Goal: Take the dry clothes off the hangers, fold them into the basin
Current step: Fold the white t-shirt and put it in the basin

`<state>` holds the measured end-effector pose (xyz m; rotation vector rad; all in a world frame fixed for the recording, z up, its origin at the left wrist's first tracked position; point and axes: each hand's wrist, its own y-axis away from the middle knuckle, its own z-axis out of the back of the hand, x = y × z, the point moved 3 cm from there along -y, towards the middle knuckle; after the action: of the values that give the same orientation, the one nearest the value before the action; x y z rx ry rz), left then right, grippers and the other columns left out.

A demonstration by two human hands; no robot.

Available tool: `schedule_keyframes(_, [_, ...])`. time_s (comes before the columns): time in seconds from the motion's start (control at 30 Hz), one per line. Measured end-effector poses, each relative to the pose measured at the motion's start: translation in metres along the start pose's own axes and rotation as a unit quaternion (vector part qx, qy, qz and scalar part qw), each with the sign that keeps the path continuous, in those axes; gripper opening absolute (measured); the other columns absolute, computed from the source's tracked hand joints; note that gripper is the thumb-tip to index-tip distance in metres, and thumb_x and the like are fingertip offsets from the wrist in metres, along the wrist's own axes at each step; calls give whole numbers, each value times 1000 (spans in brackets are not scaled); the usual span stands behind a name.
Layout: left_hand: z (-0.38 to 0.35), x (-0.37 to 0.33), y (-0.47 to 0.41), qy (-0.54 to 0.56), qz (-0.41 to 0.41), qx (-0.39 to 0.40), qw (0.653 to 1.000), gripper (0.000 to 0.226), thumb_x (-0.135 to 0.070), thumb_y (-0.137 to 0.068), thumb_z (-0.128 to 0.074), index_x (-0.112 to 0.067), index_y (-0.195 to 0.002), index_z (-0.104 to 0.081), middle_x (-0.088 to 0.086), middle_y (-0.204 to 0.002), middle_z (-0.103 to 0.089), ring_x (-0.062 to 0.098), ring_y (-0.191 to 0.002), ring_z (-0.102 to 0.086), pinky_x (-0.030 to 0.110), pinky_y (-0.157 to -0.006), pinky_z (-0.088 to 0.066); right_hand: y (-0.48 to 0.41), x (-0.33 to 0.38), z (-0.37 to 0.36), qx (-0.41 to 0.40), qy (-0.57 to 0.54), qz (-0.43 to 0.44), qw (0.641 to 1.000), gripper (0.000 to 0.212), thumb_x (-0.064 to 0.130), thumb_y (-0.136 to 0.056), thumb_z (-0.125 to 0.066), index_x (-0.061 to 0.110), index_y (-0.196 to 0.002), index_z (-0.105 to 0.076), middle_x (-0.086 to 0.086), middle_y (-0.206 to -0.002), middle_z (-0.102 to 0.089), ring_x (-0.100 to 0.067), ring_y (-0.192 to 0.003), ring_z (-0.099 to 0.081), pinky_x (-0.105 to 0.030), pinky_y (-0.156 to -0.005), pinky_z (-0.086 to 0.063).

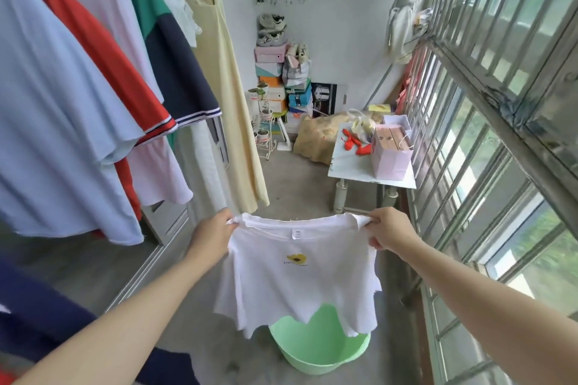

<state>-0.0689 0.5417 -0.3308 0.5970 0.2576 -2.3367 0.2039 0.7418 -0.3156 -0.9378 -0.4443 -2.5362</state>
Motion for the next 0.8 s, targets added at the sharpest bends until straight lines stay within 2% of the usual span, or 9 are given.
schedule_keyframes(0.1, [0,-4,-6,122,34,-30,991,26,-18,-97,-48,-10,-73,-39,8,-61,-47,19,-44,-55,27,-45,-33,-4,4,-6,-16,-229,-69,971,26,-7,-82,-56,13,-72,-68,-11,-72,-67,-22,-61,-67,-21,-59,-58])
schedule_keyframes(0.2, [-5,-5,-13,287,97,-24,953,26,-15,-99,-45,-11,-74,-38,8,-63,-47,14,-40,-56,23,-48,-46,-8,10,-17,-36,-341,-91,935,26,-7,-83,-59,14,-72,-70,-14,-85,-71,-25,-77,-71,-28,-75,-59])
schedule_keyframes(0.33, [-7,-9,-24,439,155,2,885,19,-8,-99,-35,-9,-81,-39,13,-69,-55,23,-53,-65,35,-60,-55,-13,17,-24,-36,-307,-75,948,9,2,-76,-65,3,-76,-74,-9,-73,-67,-18,-72,-64,-30,-75,-53])
schedule_keyframes(0.4, [-4,-12,-27,462,163,13,872,17,-7,-99,-33,-8,-83,-40,14,-75,-57,28,-63,-68,36,-65,-56,-13,21,-23,-30,-249,-53,966,13,1,-69,-65,6,-77,-74,-3,-65,-59,-13,-65,-52,-28,-64,-43])
schedule_keyframes(0.47, [-1,-13,-28,477,165,31,863,15,-4,-96,-37,-8,-82,-42,12,-80,-56,31,-74,-70,33,-65,-57,-13,23,-23,-30,-205,-29,978,16,-1,-70,-69,14,-74,-75,0,-62,-59,-9,-59,-52,-28,-62,-44])
schedule_keyframes(0.57, [-3,-10,-28,444,141,89,881,6,2,-83,-56,-1,-87,-54,13,-88,-62,29,-90,-70,32,-77,-59,-15,24,-22,-60,-167,-19,984,6,2,-72,-73,6,-68,-72,-3,-59,-67,-8,-55,-63,-26,-64,-55])
schedule_keyframes(0.63, [-5,-6,-29,383,110,116,910,26,2,-70,-72,-1,-93,-60,10,-89,-65,25,-92,-69,33,-82,-54,-14,26,-21,-74,-150,-2,986,11,1,-73,-69,-1,-63,-65,-7,-60,-70,-7,-52,-65,-20,-57,-57])
schedule_keyframes(0.73, [1,-7,-30,289,55,84,952,23,-4,-68,-82,-5,-83,-64,0,-72,-62,17,-73,-56,26,-64,-44,-13,32,-19,-75,-131,20,988,15,3,-75,-68,-3,-64,-60,-9,-58,-70,-6,-46,-64,-19,-49,-54])
schedule_keyframes(0.8, [8,-11,-31,215,22,35,976,32,-7,-66,-83,-11,-62,-52,-6,-55,-47,15,-59,-42,23,-52,-31,-13,32,-15,-83,-118,23,989,20,5,-76,-69,3,-61,-56,-10,-57,-68,-8,-45,-64,-24,-50,-55])
